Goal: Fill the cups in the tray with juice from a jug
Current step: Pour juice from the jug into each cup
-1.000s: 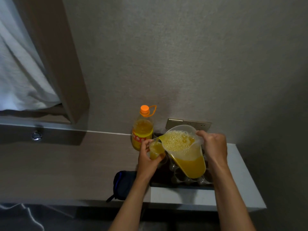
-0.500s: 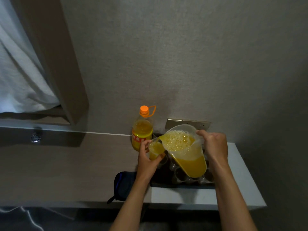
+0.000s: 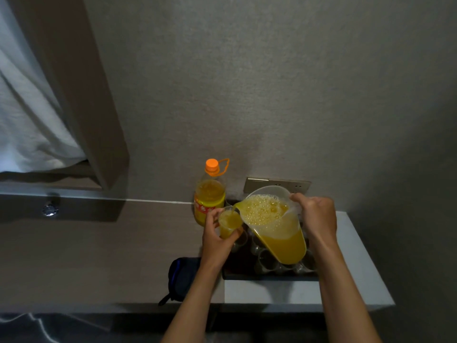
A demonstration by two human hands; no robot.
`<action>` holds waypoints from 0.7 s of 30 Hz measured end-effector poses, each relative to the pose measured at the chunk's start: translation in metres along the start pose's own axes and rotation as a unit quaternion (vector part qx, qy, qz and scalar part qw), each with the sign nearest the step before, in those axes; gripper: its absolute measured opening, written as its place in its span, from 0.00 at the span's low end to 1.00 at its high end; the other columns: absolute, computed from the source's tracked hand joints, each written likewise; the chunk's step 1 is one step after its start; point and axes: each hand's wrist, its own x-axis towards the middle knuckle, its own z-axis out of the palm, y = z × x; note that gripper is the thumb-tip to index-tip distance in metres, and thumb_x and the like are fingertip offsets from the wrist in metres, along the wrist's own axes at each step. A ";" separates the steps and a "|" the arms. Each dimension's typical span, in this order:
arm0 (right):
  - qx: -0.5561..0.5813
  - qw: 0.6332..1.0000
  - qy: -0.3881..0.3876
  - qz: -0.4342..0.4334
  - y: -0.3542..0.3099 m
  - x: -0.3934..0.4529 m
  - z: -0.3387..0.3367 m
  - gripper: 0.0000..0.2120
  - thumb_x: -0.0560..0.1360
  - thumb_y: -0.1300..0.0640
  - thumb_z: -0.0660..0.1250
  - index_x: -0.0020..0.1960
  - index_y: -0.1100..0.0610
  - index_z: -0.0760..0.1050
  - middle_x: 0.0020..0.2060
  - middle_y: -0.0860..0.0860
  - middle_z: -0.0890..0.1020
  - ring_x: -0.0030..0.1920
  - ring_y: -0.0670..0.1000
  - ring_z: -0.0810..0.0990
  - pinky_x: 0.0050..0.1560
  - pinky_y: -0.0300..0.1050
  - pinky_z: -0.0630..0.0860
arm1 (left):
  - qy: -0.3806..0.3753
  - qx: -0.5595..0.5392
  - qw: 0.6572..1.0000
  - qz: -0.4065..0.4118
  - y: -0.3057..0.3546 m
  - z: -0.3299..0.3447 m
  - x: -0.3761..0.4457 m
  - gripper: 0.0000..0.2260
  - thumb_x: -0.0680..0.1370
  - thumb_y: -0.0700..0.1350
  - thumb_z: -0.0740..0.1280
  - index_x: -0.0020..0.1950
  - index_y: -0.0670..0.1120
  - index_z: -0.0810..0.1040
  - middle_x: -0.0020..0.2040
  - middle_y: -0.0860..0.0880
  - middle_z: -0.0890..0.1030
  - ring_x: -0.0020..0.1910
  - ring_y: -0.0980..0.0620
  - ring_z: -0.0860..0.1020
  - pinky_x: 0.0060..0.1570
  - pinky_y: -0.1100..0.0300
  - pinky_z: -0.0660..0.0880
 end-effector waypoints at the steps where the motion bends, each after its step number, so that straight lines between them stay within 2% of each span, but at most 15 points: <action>1: 0.001 1.000 0.000 0.000 0.000 0.000 0.000 0.18 0.76 0.51 0.73 0.32 0.60 0.77 0.26 0.54 0.74 0.30 0.54 0.72 0.41 0.51 0.71 | -0.001 -0.002 1.000 0.000 0.001 0.000 0.000 0.29 0.72 0.42 0.80 0.66 0.59 0.71 0.62 0.57 0.79 0.57 0.65 0.78 0.48 0.67 0.78; 5: 0.000 1.000 0.000 0.005 -0.002 -0.002 0.000 0.19 0.77 0.51 0.73 0.30 0.59 0.76 0.23 0.51 0.72 0.28 0.52 0.70 0.38 0.48 0.68 | 0.003 -0.005 1.000 0.004 -0.001 -0.001 0.000 0.29 0.71 0.41 0.80 0.65 0.60 0.71 0.61 0.56 0.79 0.57 0.64 0.79 0.48 0.68 0.79; 9: -0.008 1.000 -0.005 0.009 0.000 -0.003 0.000 0.19 0.77 0.50 0.73 0.30 0.58 0.76 0.23 0.50 0.72 0.27 0.51 0.69 0.38 0.47 0.68 | 0.002 -0.003 1.000 0.005 -0.002 0.000 -0.001 0.29 0.72 0.42 0.80 0.66 0.59 0.71 0.63 0.56 0.79 0.61 0.59 0.78 0.50 0.65 0.78; 13: -0.004 1.000 -0.007 0.011 0.004 -0.003 0.000 0.19 0.77 0.51 0.72 0.31 0.59 0.77 0.24 0.52 0.72 0.28 0.52 0.69 0.38 0.47 0.68 | -0.005 0.000 1.000 0.005 0.001 0.001 -0.003 0.29 0.73 0.40 0.79 0.67 0.57 0.70 0.63 0.54 0.78 0.57 0.66 0.78 0.47 0.71 0.77; 17: 0.008 1.000 -0.013 0.017 0.010 -0.001 0.000 0.22 0.76 0.50 0.73 0.36 0.70 0.79 0.25 0.56 0.76 0.29 0.53 0.73 0.39 0.49 0.71 | -0.012 0.000 1.000 -0.007 0.002 0.002 -0.006 0.28 0.74 0.41 0.78 0.68 0.58 0.69 0.62 0.57 0.77 0.54 0.73 0.76 0.42 0.75 0.75; 21: 0.049 0.998 -0.021 0.034 0.020 -0.001 0.001 0.20 0.74 0.48 0.73 0.38 0.67 0.81 0.32 0.61 0.83 0.34 0.65 0.80 0.43 0.58 0.79 | -0.006 -0.002 1.000 -0.009 0.000 0.003 -0.010 0.29 0.73 0.45 0.79 0.64 0.66 0.69 0.63 0.59 0.77 0.62 0.63 0.75 0.50 0.66 0.75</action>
